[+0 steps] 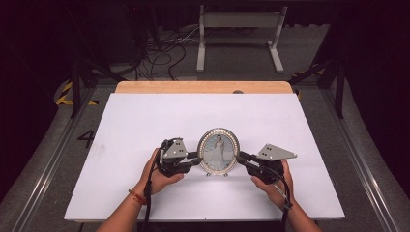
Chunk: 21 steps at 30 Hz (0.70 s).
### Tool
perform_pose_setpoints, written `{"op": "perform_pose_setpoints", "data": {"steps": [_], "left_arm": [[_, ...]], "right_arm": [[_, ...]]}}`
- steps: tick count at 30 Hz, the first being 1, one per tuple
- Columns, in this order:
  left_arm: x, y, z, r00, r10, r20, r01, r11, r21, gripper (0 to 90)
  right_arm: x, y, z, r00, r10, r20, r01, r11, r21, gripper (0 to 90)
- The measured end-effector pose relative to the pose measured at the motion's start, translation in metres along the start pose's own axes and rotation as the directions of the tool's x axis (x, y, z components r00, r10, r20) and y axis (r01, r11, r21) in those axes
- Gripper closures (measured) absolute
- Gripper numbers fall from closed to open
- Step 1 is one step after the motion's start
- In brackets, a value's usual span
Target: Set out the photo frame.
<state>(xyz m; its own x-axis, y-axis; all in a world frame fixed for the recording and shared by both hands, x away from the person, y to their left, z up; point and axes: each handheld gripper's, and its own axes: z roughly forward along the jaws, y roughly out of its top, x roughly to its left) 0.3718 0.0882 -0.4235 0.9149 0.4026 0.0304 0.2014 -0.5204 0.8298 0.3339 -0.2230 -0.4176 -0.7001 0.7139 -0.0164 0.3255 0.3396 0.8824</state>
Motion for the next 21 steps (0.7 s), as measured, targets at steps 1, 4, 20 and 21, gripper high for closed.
{"op": "perform_pose_setpoints", "data": {"steps": [1,4,20,21], "left_arm": [[0.000,0.000,0.000,1.0000,0.000,0.000,0.000,1.0000,0.000,74.4],[0.000,-0.001,0.000,1.0000,0.003,-0.002,-0.003,1.0000,-0.002,74.3],[-0.004,0.001,-0.014,0.9943,0.057,-0.090,-0.056,0.9983,0.016,71.3],[-0.004,0.001,-0.015,0.9939,0.058,-0.093,-0.057,0.9982,0.021,70.8]], "right_arm": [[0.000,0.000,0.000,1.0000,0.000,0.000,0.000,1.000,0.000,78.1],[0.000,0.000,0.000,1.0000,0.000,0.000,0.000,1.000,0.001,78.1],[0.000,0.000,-0.011,0.9985,-0.047,0.028,0.047,0.999,0.024,77.2],[-0.001,0.000,-0.013,0.9982,-0.052,0.030,0.051,0.998,0.029,77.1]]}}
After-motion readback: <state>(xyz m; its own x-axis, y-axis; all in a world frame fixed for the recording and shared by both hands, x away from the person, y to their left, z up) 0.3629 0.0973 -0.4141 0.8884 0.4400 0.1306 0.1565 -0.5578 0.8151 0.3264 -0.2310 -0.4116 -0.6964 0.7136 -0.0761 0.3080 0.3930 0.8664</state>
